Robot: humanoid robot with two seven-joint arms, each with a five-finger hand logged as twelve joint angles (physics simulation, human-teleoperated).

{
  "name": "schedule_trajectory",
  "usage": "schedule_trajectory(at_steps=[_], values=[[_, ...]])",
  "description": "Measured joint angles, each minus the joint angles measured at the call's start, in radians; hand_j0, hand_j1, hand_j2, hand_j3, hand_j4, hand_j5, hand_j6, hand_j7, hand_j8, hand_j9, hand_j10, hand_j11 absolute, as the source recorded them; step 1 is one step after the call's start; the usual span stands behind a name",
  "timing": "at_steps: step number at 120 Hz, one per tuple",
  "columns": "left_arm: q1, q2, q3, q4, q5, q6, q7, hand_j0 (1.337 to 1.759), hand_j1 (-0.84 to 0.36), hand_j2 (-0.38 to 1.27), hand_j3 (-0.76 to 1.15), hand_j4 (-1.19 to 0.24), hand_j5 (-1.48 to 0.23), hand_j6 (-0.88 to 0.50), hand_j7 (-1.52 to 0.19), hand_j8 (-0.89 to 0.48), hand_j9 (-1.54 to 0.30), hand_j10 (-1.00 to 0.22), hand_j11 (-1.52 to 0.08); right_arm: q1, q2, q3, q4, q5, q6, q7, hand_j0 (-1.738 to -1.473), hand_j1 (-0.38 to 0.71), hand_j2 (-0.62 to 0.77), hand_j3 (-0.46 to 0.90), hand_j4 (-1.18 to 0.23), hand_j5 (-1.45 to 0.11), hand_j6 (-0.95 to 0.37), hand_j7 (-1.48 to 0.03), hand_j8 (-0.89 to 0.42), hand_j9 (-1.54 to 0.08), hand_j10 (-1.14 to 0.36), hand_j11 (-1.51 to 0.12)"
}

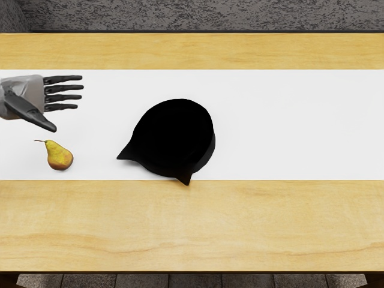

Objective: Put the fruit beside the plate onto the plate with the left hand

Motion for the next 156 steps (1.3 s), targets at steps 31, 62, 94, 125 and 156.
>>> schedule_trajectory(at_steps=[31, 62, 94, 125, 156], values=[[-0.047, 0.005, -0.005, -0.022, 0.003, 0.000, 0.018, 1.658, 0.34, 0.00, 0.00, -0.01, -0.02, -0.01, -0.02, -0.01, -0.02, -0.01, -0.02, 0.000, 0.000, 0.000, 0.000, 0.000, -0.001, 0.000, -1.658, -0.35, 0.00, 0.00, 0.00, 0.00, 0.00, 0.00, 0.00, 0.00, 0.00, 0.00], [-0.115, -0.078, -0.013, -0.033, 0.176, 0.000, 0.219, 1.658, 0.33, 0.00, 0.00, -0.02, -0.02, -0.02, -0.02, -0.02, -0.02, -0.02, -0.02, 0.000, 0.000, 0.000, 0.000, 0.000, -0.002, 0.000, -1.658, -0.35, 0.00, 0.00, 0.00, 0.00, 0.00, 0.00, 0.00, 0.00, 0.00, 0.00], [-0.158, -0.199, -0.006, -0.083, 0.529, 0.017, 0.360, 1.658, 0.32, 0.00, 0.00, -0.02, -0.03, -0.03, -0.03, -0.02, -0.03, -0.02, -0.03, 0.000, 0.000, 0.000, 0.000, 0.002, -0.002, 0.000, -1.658, -0.35, 0.00, 0.00, 0.00, 0.00, 0.00, 0.00, 0.00, 0.00, 0.00, 0.00], [-0.165, -0.306, 0.001, -0.136, 0.831, 0.092, 0.371, 1.658, 0.31, 0.01, 0.00, -0.03, -0.04, -0.03, -0.04, -0.03, -0.04, -0.03, -0.04, 0.000, 0.000, 0.000, 0.000, 0.001, -0.001, 0.000, -1.658, -0.35, 0.00, 0.00, 0.00, 0.00, 0.00, 0.00, 0.00, 0.00, 0.00, 0.00], [-0.167, -0.367, 0.056, -0.136, 0.973, 0.147, 0.372, 1.658, 0.26, 0.02, 0.00, -0.08, -0.10, -0.08, -0.10, -0.08, -0.10, -0.08, -0.10, 0.000, 0.000, 0.000, 0.000, 0.000, -0.001, 0.000, -1.658, -0.35, 0.00, 0.00, 0.00, 0.00, 0.00, 0.00, 0.00, 0.00, 0.00, 0.00]])
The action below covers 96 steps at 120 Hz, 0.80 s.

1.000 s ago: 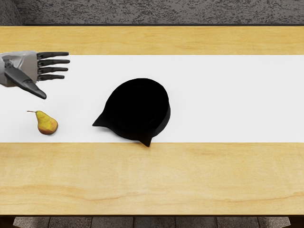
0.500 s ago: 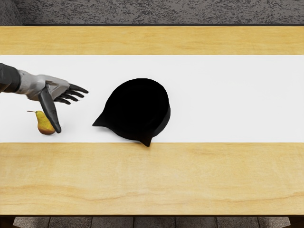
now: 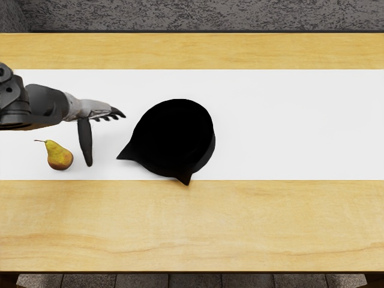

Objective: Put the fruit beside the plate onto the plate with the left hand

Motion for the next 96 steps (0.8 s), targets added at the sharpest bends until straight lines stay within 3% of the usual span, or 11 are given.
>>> schedule_trajectory(at_steps=[31, 49, 96], values=[[-0.025, -0.026, 0.074, 0.008, 0.073, 0.038, 0.000, 1.658, 0.20, 0.03, 0.00, -0.13, -0.17, -0.13, -0.17, -0.13, -0.17, -0.13, -0.17, 0.001, 0.000, 0.000, 0.000, 0.000, 0.000, 0.000, -1.658, -0.35, 0.00, 0.00, 0.00, 0.00, 0.00, 0.00, 0.00, 0.00, 0.00, 0.00], [-0.023, 0.036, 0.105, 0.016, 0.097, 0.045, 0.000, 1.658, 0.17, 0.03, 0.00, -0.15, -0.20, -0.15, -0.19, -0.15, -0.19, -0.15, -0.19, 0.001, 0.000, 0.000, 0.000, 0.000, 0.000, 0.000, -1.658, -0.35, 0.00, 0.00, 0.00, 0.00, 0.00, 0.00, 0.00, 0.00, 0.00, 0.00], [-0.014, 0.042, 0.128, -0.026, 0.130, 0.093, 0.000, 1.658, 0.07, 0.05, 0.00, -0.24, -0.31, -0.24, -0.31, -0.24, -0.31, -0.24, -0.31, 0.001, 0.000, 0.001, 0.000, 0.001, 0.000, 0.000, -1.658, -0.35, 0.00, 0.00, 0.00, 0.00, 0.00, 0.00, 0.00, 0.00, 0.00, 0.00]])
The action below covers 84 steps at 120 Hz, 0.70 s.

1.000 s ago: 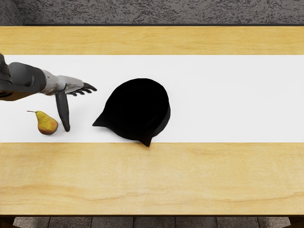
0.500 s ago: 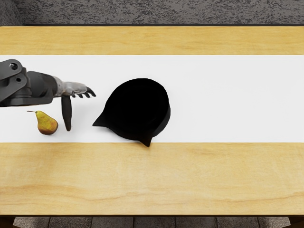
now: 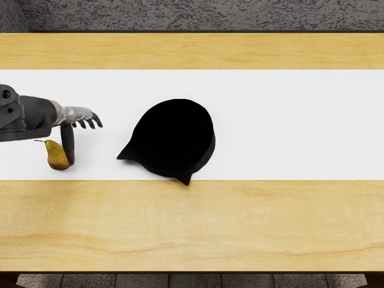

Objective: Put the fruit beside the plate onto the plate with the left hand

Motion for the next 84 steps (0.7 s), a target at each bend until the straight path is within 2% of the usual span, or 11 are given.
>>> schedule_trajectory(at_steps=[41, 67, 76, 84], values=[[0.012, -0.003, 0.006, 0.029, 0.101, 0.061, 0.000, 1.658, 0.00, 0.06, 0.00, -0.30, -0.38, -0.30, -0.38, -0.30, -0.38, -0.30, -0.38, 0.000, 0.000, 0.001, 0.000, 0.002, 0.000, 0.000, -1.658, -0.35, 0.00, 0.00, 0.00, 0.00, 0.00, 0.00, 0.00, 0.00, 0.00, 0.00], [0.012, -0.069, 0.007, 0.036, 0.119, 0.071, 0.000, 1.658, -0.01, 0.06, 0.00, -0.31, -0.40, -0.31, -0.40, -0.31, -0.40, -0.31, -0.40, 0.000, 0.000, 0.001, 0.000, 0.003, 0.000, 0.000, -1.658, -0.35, 0.00, 0.00, 0.00, 0.00, 0.00, 0.00, 0.00, 0.00, 0.00, 0.00], [0.012, -0.059, 0.008, 0.019, 0.120, 0.072, 0.000, 1.658, -0.02, 0.06, 0.00, -0.31, -0.40, -0.31, -0.40, -0.31, -0.40, -0.31, -0.40, 0.000, 0.000, 0.001, 0.000, 0.003, 0.000, 0.000, -1.658, -0.35, 0.00, 0.00, 0.00, 0.00, 0.00, 0.00, 0.00, 0.00, 0.00, 0.00], [0.009, 0.002, 0.008, -0.023, 0.120, 0.072, 0.000, 1.658, -0.03, 0.07, 0.00, -0.32, -0.41, -0.32, -0.41, -0.32, -0.41, -0.32, -0.41, 0.000, 0.000, 0.001, 0.000, 0.004, 0.000, 0.000, -1.658, -0.35, 0.00, 0.00, 0.00, 0.00, 0.00, 0.00, 0.00, 0.00, 0.00, 0.00]])
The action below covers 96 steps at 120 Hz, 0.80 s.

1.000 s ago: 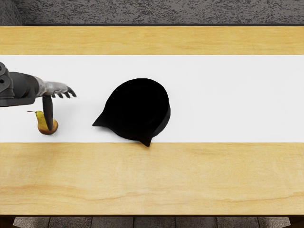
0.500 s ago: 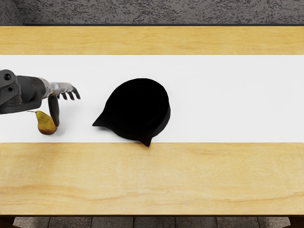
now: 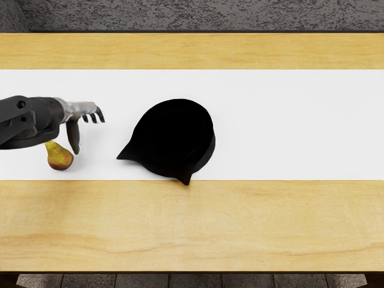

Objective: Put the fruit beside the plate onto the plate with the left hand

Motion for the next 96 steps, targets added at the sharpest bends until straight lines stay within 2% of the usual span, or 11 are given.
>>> schedule_trajectory(at_steps=[15, 36, 49, 96], values=[[0.000, 0.064, -0.001, -0.088, -0.003, 0.000, 0.000, 1.658, -0.04, 0.07, 0.00, -0.33, -0.43, -0.33, -0.42, -0.33, -0.42, -0.33, -0.42, 0.000, 0.000, 0.000, 0.000, 0.000, 0.000, 0.000, -1.658, -0.35, 0.00, 0.00, 0.00, 0.00, 0.00, 0.00, 0.00, 0.00, 0.00, 0.00], [0.016, 0.063, 0.000, -0.154, -0.009, 0.000, 0.000, 1.658, -0.05, 0.07, 0.00, -0.34, -0.44, -0.34, -0.44, -0.34, -0.44, -0.34, -0.44, 0.000, 0.000, 0.000, 0.000, 0.000, 0.000, 0.000, -1.658, -0.35, 0.00, 0.00, 0.00, 0.00, 0.00, 0.00, 0.00, 0.00, 0.00, 0.00], [0.050, 0.060, 0.000, -0.168, -0.009, 0.002, 0.000, 1.658, -0.06, 0.07, 0.00, -0.35, -0.44, -0.35, -0.44, -0.35, -0.44, -0.35, -0.44, 0.000, 0.000, 0.002, 0.000, 0.000, 0.000, 0.000, -1.658, -0.35, 0.00, 0.00, 0.00, 0.00, 0.00, 0.00, 0.00, 0.00, 0.00, 0.00], [0.067, 0.060, 0.000, -0.174, 0.000, 0.009, 0.000, 1.658, -0.10, 0.08, 0.00, -0.38, -0.49, -0.38, -0.49, -0.38, -0.49, -0.38, -0.49, 0.000, 0.000, 0.005, 0.000, 0.000, 0.000, 0.000, -1.658, -0.35, 0.00, 0.00, 0.00, 0.00, 0.00, 0.00, 0.00, 0.00, 0.00, 0.00]])
